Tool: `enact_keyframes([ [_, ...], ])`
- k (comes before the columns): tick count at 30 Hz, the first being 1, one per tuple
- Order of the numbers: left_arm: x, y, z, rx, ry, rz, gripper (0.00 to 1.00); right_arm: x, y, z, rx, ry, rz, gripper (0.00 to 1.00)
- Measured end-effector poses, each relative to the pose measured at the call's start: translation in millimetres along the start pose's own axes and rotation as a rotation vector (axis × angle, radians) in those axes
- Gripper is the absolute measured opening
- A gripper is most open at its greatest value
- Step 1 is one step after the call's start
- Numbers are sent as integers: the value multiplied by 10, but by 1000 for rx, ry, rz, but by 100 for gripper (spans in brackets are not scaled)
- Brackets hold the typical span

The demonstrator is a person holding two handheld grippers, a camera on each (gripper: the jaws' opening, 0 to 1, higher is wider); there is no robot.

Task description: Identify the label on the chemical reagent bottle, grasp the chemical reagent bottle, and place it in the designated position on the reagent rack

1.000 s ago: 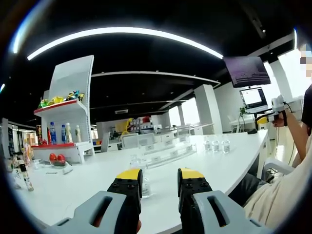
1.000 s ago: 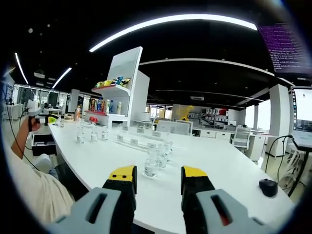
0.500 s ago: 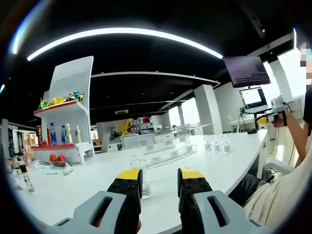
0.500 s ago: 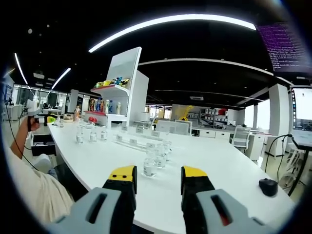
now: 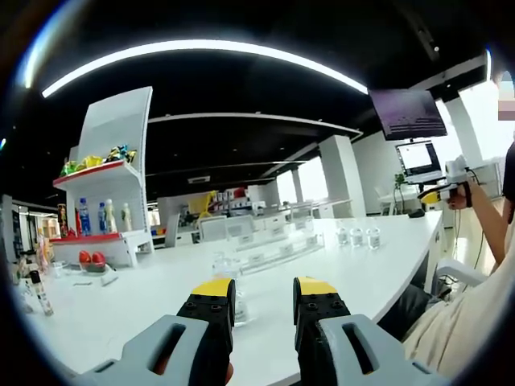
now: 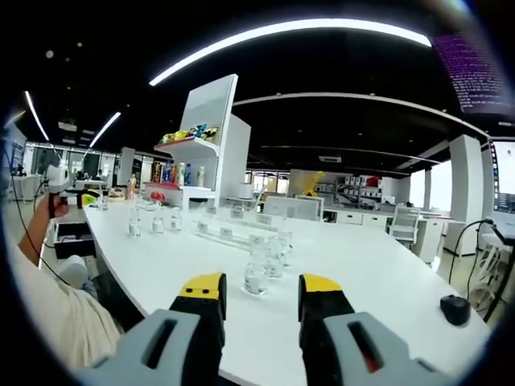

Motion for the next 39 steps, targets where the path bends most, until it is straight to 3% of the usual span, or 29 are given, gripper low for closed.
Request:
enact_keyframes([
  [16,-103,-21,6,4,7,-12,30,-45,-114,-45,1,-3,-9,35],
  [39,-221,-152,48,-33,20,-5,30,-202,-532,-115,-26,-17,-44,34],
])
Point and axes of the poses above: the point that each gripper's makers call its tool centre point, and the gripper's own axes: y roughly backward along the fingers, x roughly to its right, z roughly out of its underside, the point moved 5 cm from there along y, roughly backward along the fingers, and after that the axes turned 15 degrees about -x, right-handed, at the moved point
